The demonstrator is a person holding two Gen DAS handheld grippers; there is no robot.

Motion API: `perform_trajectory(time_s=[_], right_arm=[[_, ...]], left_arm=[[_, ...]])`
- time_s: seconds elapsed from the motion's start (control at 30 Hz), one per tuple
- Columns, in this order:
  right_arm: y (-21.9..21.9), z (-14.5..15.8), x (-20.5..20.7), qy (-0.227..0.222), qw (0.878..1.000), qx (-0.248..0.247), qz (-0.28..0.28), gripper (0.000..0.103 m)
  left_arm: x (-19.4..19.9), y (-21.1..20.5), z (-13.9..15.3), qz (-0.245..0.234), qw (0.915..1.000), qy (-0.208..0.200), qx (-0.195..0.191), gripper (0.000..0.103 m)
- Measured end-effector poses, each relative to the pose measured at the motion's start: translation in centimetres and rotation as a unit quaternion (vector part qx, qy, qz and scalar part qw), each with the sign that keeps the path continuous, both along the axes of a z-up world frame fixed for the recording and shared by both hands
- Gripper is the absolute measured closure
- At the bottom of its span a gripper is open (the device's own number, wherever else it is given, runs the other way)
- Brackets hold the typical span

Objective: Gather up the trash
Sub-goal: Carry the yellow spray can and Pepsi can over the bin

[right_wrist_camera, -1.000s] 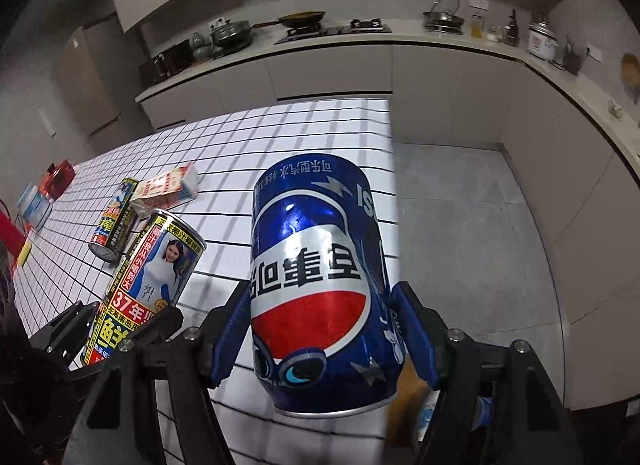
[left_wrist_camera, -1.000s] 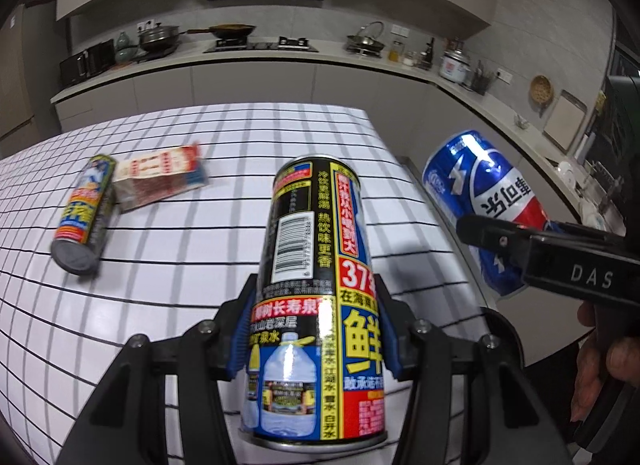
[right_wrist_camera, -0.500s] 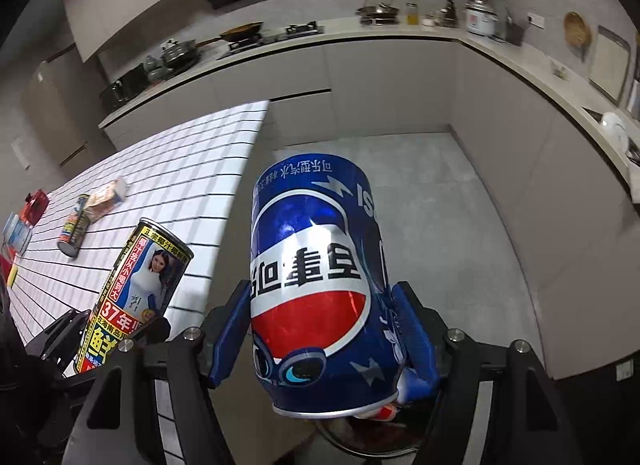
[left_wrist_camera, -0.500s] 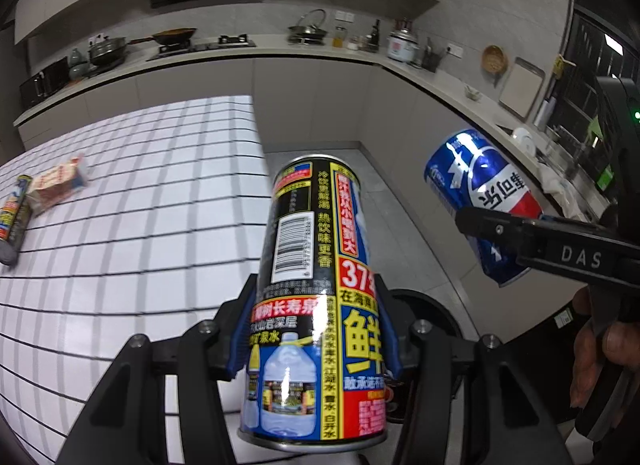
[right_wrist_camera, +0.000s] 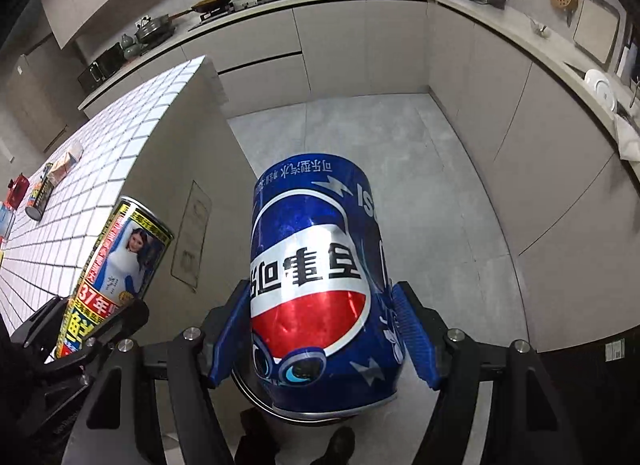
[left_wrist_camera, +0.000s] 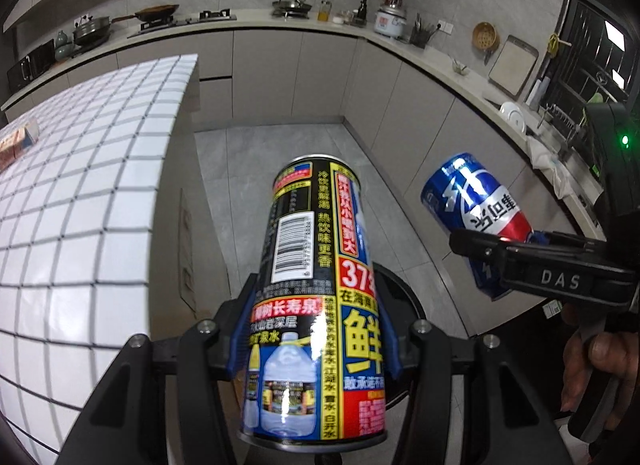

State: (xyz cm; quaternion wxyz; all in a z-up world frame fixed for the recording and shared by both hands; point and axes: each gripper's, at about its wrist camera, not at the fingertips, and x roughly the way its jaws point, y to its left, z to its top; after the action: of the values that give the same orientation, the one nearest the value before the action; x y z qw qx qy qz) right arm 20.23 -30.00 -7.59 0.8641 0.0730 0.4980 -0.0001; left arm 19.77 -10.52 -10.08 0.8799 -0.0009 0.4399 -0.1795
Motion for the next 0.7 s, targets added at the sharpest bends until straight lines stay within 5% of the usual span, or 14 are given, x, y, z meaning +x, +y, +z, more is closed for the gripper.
perform_trajectory(time_s=[0.7], right_arm=[[0.7, -8.4, -1.4, 0.067, 0.995, 0.007, 0.070, 0.031]], left_arm=[[-2.2, -0.6, -3.9, 0.028, 0.9987, 0.042, 0.006, 0.050]])
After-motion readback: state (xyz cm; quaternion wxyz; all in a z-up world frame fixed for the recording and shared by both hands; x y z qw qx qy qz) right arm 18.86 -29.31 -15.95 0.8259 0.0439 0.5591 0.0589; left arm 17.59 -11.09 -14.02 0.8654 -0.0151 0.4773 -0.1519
